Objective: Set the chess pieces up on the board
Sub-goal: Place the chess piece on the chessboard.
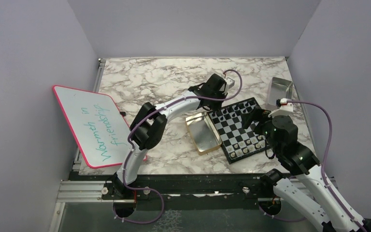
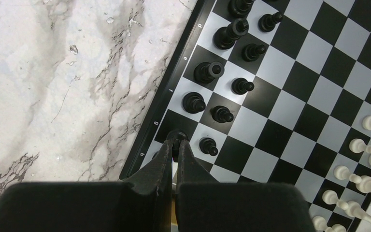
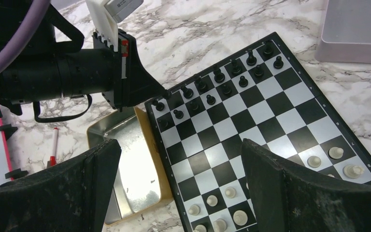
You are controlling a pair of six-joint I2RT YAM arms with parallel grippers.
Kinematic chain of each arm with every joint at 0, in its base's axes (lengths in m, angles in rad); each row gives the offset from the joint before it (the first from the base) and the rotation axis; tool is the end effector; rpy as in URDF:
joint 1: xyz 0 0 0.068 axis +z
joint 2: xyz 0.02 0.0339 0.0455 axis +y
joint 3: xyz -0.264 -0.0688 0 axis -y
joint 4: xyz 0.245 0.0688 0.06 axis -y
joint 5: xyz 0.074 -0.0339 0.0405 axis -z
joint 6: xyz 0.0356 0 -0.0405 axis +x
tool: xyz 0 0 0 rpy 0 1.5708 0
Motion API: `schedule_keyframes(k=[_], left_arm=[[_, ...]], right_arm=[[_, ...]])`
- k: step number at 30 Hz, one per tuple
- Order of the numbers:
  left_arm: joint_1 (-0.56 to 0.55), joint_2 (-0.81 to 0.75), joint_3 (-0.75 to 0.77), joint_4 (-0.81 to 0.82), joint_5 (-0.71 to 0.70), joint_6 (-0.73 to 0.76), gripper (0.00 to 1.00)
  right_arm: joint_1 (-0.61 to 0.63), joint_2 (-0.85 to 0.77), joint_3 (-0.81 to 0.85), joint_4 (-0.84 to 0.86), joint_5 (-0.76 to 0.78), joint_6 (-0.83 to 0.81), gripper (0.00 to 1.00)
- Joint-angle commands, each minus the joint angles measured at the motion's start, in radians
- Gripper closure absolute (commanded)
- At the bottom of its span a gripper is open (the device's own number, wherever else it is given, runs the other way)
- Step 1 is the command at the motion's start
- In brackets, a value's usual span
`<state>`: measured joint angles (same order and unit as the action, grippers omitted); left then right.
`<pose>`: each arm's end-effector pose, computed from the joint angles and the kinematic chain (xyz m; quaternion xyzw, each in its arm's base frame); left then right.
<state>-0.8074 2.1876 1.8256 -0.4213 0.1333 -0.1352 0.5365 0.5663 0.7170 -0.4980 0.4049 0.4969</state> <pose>0.3426 -0.3649 0.2211 0.3280 0.8614 -0.2286 0.3131 0.1196 0.0548 0.3149 0.0996 0.8041 0.1348 0.5704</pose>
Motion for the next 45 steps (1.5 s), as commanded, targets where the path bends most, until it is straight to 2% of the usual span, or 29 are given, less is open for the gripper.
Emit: schedule_keyframes(k=[1, 17, 23, 31, 45], left_arm=[[-0.009, 0.033, 0.045, -0.017, -0.041, 0.02, 0.97], [-0.015, 0.084, 0.075, -0.029, -0.042, 0.025, 0.93], [-0.017, 0.087, 0.079, -0.038, -0.038, 0.028, 0.86], [-0.018, 0.087, 0.099, -0.054, -0.032, 0.028, 0.72], [-0.021, 0.09, 0.104, -0.06, -0.02, 0.032, 0.77]], right_arm=[[0.003, -0.018, -0.011, 0.005, 0.014, -0.012, 0.0], [0.002, -0.019, -0.027, 0.02, 0.017, -0.024, 0.0], [0.003, -0.013, -0.034, 0.03, 0.014, -0.029, 0.0], [0.003, -0.006, -0.043, 0.035, -0.001, -0.025, 0.0], [0.002, -0.004, -0.046, 0.04, -0.018, -0.018, 0.0]])
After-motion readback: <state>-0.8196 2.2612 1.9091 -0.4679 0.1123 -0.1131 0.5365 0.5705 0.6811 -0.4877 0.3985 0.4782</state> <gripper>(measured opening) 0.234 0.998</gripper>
